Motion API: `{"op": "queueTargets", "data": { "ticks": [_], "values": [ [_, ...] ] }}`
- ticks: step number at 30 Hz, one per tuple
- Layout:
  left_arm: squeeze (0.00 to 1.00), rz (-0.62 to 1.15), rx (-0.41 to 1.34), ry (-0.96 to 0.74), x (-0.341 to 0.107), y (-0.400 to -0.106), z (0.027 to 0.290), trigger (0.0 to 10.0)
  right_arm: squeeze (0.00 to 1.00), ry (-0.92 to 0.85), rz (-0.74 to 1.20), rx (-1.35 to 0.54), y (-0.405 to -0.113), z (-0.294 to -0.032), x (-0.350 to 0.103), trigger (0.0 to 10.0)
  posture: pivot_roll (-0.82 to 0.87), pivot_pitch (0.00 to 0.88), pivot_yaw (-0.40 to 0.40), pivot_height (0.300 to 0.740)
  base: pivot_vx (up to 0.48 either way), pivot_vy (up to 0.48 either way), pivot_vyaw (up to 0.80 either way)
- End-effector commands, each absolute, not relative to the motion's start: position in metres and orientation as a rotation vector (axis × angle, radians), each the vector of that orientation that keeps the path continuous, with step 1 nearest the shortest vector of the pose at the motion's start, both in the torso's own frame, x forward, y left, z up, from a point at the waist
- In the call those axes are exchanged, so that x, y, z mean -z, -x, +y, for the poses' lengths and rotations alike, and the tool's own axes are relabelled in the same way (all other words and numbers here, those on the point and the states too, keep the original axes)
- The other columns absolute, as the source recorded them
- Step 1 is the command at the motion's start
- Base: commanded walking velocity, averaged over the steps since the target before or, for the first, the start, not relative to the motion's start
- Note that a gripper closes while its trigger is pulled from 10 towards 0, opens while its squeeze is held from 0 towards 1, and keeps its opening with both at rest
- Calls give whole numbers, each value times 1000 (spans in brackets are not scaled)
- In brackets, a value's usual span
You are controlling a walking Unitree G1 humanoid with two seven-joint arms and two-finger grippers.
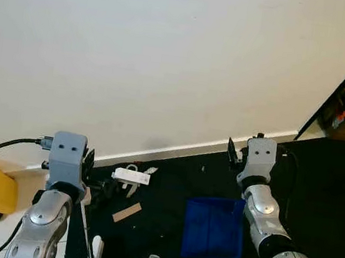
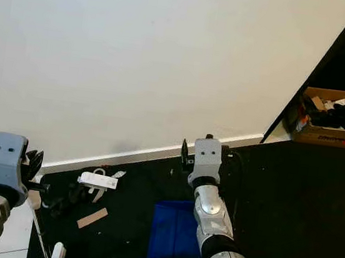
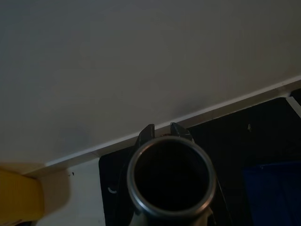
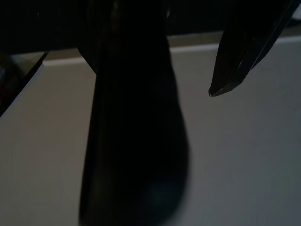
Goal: Sweep floor
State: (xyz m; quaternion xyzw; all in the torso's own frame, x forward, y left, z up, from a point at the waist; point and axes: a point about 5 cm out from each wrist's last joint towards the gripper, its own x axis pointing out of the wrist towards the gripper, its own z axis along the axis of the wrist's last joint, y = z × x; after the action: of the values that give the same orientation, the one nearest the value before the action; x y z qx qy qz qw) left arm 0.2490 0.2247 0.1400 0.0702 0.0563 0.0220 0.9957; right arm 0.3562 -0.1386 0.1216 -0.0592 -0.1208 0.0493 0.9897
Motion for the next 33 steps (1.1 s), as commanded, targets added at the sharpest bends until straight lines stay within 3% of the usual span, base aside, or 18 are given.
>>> {"op": "queueTargets", "data": {
  "ticks": [1, 9, 21, 33],
  "values": [
    [0, 142, -63, -155, -134, -246, 230, 10000, 0, 102, -231, -90, -354, -140, -118, 10000, 245, 277, 94, 740, 0, 0, 0],
    [0, 139, -58, -152, -133, -249, 229, 10000, 0, 124, -202, -114, -355, -142, -124, 10000, 229, 268, 88, 740, 0, 0, 0],
    [0, 133, -49, -146, -132, -254, 227, 10000, 0, 128, -4, -190, -345, -140, -111, 10000, 207, 255, 78, 740, 0, 0, 0],
    [0, 127, -46, -140, -130, -258, 226, 10000, 0, 178, 17, -187, -337, -158, -143, 10000, 186, 248, 72, 740, 0, 0, 0]
  ]
}}
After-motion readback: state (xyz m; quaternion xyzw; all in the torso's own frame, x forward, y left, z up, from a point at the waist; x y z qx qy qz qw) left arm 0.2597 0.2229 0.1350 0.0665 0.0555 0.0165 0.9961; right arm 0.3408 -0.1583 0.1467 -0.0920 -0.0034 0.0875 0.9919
